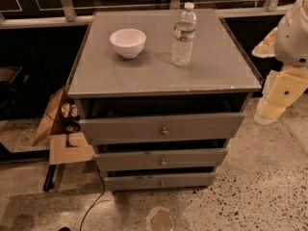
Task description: Open bottom drawer
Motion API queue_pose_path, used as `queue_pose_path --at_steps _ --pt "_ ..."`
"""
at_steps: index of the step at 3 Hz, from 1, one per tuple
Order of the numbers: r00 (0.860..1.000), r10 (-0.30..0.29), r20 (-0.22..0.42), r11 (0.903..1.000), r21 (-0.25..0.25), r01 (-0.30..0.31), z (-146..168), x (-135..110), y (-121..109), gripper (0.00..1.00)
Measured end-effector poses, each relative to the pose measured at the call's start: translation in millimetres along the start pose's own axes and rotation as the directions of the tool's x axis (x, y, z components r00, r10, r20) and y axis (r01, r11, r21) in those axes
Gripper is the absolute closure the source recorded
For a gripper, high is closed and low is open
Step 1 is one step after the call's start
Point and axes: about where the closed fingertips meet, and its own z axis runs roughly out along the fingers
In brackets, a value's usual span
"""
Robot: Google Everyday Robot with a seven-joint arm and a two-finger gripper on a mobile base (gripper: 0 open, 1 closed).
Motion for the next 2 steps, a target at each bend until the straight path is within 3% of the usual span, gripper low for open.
queue_pose_path --at_steps 1,2 --pt "0.999 0.006 0.048 0.9993 -0.036 -0.004 38.2 1.7 28.2 0.47" --pt "0.987 0.018 0.161 0.9974 -0.072 -0.007 89.9 -3.5 69.2 0.71"
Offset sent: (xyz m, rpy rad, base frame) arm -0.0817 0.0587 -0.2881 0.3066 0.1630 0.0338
